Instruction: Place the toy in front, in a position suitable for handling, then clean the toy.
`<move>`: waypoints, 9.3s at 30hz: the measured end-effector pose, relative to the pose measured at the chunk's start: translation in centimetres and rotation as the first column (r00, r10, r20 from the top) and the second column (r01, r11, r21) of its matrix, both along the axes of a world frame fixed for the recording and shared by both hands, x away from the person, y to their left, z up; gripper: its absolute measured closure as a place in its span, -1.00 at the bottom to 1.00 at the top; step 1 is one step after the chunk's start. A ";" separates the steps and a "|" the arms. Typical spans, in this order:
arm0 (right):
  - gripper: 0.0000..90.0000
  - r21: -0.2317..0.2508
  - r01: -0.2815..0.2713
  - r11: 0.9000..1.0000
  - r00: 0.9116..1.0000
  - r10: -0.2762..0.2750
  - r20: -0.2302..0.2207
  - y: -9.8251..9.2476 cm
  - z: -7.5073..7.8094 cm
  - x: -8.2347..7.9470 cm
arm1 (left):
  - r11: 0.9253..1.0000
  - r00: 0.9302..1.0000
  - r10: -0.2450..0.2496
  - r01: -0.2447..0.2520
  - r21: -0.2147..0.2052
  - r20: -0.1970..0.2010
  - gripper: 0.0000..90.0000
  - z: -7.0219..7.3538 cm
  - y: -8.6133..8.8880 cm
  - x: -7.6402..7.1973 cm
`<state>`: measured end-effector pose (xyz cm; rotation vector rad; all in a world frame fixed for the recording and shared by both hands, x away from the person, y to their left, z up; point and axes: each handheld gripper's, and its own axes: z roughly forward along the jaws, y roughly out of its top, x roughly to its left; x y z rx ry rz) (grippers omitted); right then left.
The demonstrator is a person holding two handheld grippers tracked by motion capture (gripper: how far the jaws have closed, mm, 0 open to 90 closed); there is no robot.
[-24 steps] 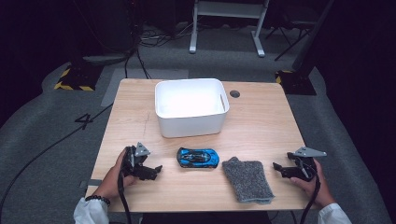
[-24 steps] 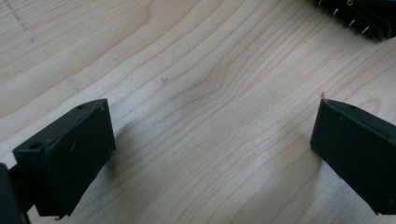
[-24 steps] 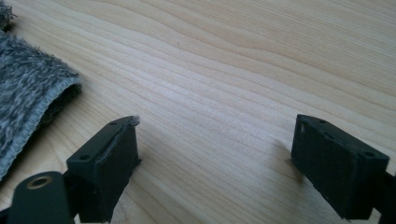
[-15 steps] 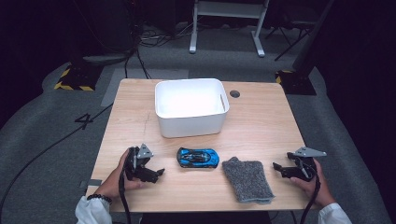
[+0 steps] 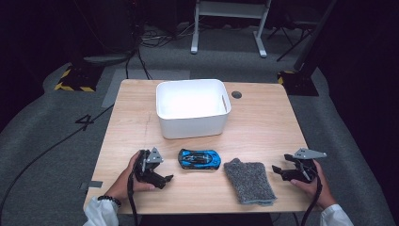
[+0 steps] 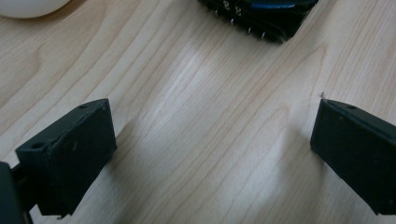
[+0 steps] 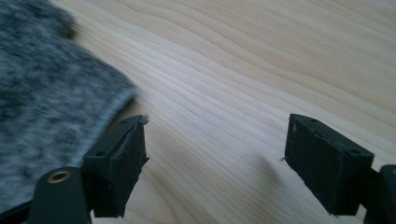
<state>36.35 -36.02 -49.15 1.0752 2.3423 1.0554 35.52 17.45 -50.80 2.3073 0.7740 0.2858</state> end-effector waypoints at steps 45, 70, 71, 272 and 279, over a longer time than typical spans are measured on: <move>0.12 -0.013 -0.460 0.888 0.885 0.458 -0.078 12.9 -0.5 -3.9 | 0.968 0.972 -0.225 0.231 -0.098 0.069 -0.49 3.6 -9.6 -4.5; -0.10 -0.043 -0.474 0.880 0.880 0.471 -0.061 12.7 -0.3 -4.1 | 0.954 0.952 -0.301 0.301 0.020 0.054 -0.12 1.5 -17.0 -3.5; -0.13 -0.045 -0.471 0.881 0.881 0.469 -0.057 12.5 -0.2 -4.1 | 0.954 0.952 -0.300 0.299 0.024 0.051 -0.11 1.5 -16.9 -3.6; -0.47 -0.039 -0.549 0.835 0.836 0.549 -0.022 10.4 -0.7 -0.1 | 0.971 0.968 -0.185 0.207 -0.119 0.172 0.52 4.8 -9.2 -0.3; -0.47 -0.040 -0.563 0.825 0.826 0.563 -0.021 11.8 -0.8 0.5 | 0.954 0.950 -0.248 0.274 -0.123 0.190 0.52 5.4 -11.7 -0.5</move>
